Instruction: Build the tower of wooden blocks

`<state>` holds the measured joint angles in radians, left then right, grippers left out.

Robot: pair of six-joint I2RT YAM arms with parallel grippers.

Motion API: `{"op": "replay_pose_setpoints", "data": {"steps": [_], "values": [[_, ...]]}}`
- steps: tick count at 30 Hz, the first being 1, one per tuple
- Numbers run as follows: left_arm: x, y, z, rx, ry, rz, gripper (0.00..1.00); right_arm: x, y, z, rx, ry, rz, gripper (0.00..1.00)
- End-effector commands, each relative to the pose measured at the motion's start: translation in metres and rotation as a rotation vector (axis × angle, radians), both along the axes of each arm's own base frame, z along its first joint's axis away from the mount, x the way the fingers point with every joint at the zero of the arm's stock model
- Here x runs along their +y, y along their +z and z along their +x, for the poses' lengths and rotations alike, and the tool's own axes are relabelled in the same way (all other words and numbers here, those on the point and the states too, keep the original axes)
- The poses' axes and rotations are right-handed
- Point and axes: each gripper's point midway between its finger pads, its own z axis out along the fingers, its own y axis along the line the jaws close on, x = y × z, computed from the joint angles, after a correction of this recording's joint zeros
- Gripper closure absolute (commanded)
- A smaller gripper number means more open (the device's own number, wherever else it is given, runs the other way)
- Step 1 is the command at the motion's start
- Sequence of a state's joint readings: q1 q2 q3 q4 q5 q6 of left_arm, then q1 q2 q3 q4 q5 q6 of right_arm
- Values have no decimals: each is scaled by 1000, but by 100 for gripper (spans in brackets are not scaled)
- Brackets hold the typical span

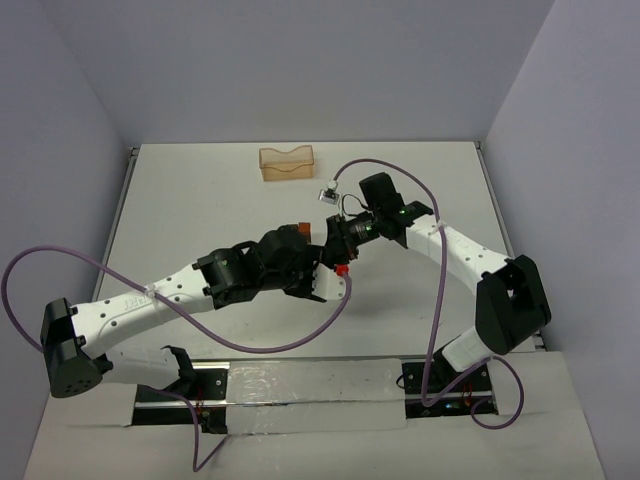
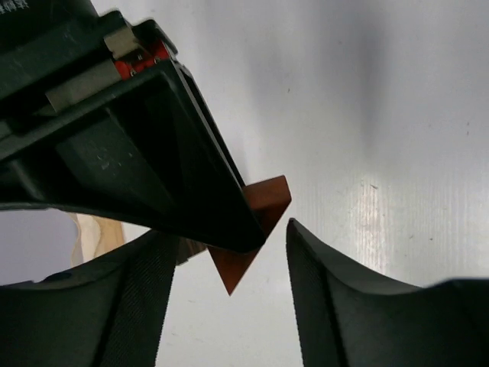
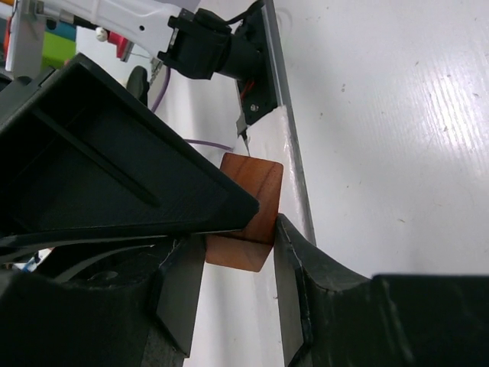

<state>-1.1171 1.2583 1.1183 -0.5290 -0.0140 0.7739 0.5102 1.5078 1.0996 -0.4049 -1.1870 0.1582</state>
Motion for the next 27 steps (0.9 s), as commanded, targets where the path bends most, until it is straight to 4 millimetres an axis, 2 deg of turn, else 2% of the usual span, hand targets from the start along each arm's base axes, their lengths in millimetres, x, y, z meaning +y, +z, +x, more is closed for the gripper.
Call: {"op": "replay_pose_setpoints", "data": {"steps": [1, 2, 6, 7, 11, 12, 15, 16, 18, 22, 27], "values": [[-9, 21, -6, 14, -7, -87, 1, -4, 22, 6, -156, -17, 17, 100], [-6, 23, -7, 15, -2, -88, 1, -8, 22, 8, -174, -26, 10, 100], [11, 49, -12, 18, 26, -151, 1, -48, 8, 28, -294, -103, -108, 100], [15, 51, -9, 22, 43, -159, 1, -53, 4, 33, -311, -123, -136, 100], [47, 99, 12, 64, 188, -318, 1, -113, -26, 72, -464, -268, -383, 100], [54, 106, 16, 79, 228, -355, 1, -121, -34, 78, -496, -272, -429, 100], [72, 116, 33, 93, 363, -430, 1, -141, -52, 94, -595, -262, -549, 100], [85, 113, 42, 108, 436, -453, 1, -150, -61, 105, -636, -245, -612, 100], [104, 113, 46, 138, 505, -503, 1, -160, -79, 115, -638, -198, -688, 100], [142, 111, 63, 170, 687, -618, 1, -170, -93, 134, -737, -120, -757, 100], [166, 98, 68, 256, 787, -694, 1, -161, -111, 146, -807, 5, -771, 100]]}}
